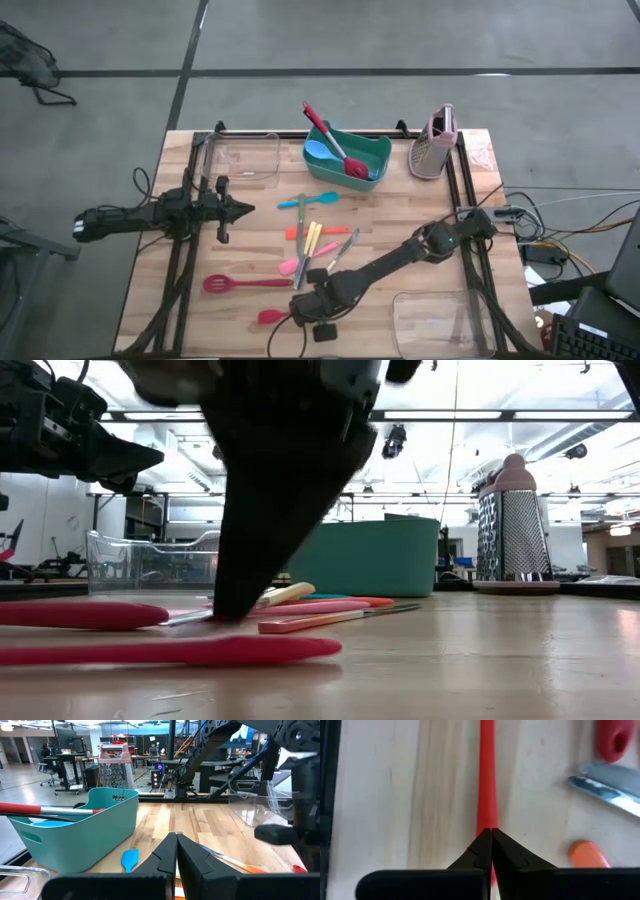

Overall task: Pick & Place Kitchen Items
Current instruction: Put the red spatula into the bottom transparent bin

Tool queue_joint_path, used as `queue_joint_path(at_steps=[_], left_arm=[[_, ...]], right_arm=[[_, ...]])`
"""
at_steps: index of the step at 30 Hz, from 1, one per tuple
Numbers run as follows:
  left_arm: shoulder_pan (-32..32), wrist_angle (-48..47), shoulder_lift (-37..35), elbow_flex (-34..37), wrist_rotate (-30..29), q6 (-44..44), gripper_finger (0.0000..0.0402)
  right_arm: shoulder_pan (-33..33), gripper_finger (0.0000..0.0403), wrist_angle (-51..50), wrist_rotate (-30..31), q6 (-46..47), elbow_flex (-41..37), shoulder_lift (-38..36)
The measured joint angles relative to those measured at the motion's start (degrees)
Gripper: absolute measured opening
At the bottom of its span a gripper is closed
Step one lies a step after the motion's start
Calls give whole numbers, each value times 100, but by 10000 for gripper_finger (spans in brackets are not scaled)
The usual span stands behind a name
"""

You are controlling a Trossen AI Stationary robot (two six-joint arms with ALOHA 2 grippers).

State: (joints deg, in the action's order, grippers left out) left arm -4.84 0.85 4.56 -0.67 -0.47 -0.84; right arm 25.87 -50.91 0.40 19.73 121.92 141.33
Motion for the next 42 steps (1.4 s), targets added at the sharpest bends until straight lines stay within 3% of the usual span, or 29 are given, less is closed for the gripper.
queue_joint_path(at_steps=[9, 19, 24, 42], left_arm=[[0, 1, 15, 0, -2, 0, 19], [0, 1, 15, 0, -2, 0, 19], [-2, 2, 16, 0, -1, 0, 19], [-2, 0, 22, 0, -1, 0, 19]], right_arm=[[11, 22, 625, -9, 67, 39, 93], [-33, 141, 1361, 317, -220, 53, 241], [-102, 177, 2134, 321, -464, 53, 403], [-215, 223, 3646, 415, -968, -20, 682]])
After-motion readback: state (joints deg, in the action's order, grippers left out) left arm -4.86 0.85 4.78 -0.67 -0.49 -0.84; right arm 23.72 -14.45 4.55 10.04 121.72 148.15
